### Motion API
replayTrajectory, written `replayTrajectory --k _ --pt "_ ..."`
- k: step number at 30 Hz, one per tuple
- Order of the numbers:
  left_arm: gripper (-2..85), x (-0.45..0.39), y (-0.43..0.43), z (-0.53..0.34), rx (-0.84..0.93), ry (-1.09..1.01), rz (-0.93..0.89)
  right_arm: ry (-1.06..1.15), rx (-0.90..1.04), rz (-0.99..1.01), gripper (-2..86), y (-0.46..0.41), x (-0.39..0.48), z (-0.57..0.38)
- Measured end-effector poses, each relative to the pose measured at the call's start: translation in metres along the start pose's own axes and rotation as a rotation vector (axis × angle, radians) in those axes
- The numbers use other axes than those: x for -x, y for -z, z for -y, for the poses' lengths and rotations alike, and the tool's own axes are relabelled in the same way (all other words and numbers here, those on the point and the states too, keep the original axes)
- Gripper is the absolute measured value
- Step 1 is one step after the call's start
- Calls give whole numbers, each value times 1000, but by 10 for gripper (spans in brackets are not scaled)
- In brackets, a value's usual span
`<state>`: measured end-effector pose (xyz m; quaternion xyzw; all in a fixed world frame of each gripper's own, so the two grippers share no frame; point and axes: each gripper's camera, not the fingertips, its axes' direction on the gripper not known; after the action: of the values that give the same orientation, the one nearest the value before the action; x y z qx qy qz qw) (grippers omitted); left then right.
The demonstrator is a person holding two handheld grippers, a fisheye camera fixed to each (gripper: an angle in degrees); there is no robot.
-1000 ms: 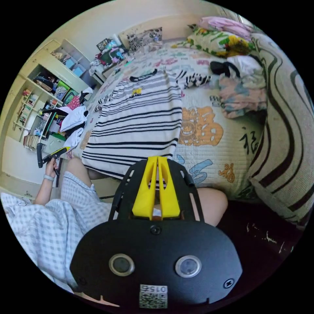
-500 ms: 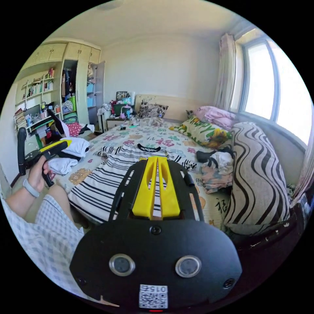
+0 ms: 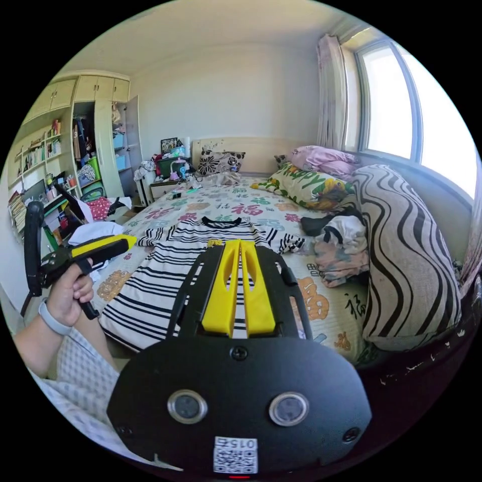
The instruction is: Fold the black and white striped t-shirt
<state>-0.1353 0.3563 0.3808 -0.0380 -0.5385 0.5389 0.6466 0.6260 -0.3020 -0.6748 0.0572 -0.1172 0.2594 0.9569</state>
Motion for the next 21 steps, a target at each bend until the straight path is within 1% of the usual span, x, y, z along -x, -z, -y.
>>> replayTrajectory --k 2,3,4,7,8,9,11,13,14,15,16,17,18,21 --pt "-4 0 -22 2 12 47 -34 -10 49 2 -8 -14 -12 4" --pt "0 -1 -40 7 48 56 -54 -36 90 -1 -7 -26 -24 8" --pt "7 -5 -60 15 90 46 -66 -55 112 -8 -6 -33 -31 10" --pt "28 -19 -109 44 127 -28 -80 -135 174 -43 12 -68 -74 23" --pt "31 -22 -119 52 131 -48 -85 -170 185 -40 31 -83 -96 30" --pt "35 -28 -142 69 136 -73 -92 -217 203 -22 58 -100 -119 39" --pt "40 -36 -180 97 147 -106 -114 -290 249 34 66 -132 -155 53" --pt "37 -51 -242 140 200 -158 -149 -382 279 96 69 -164 -189 65" --pt "35 -55 -259 152 220 -172 -168 -430 298 140 69 -185 -209 74" --pt "27 -67 -295 175 267 -223 -215 -466 313 171 71 -206 -225 83" --pt "21 -80 -332 199 318 -267 -270 -480 318 174 72 -215 -232 87" --pt "20 -87 -350 210 338 -274 -295 -508 326 161 76 -234 -245 96" --pt "19 -101 -388 230 378 -284 -334 -536 334 138 81 -252 -257 103" --pt "23 -142 -477 267 468 -341 -361 -576 390 134 78 -295 -278 117"
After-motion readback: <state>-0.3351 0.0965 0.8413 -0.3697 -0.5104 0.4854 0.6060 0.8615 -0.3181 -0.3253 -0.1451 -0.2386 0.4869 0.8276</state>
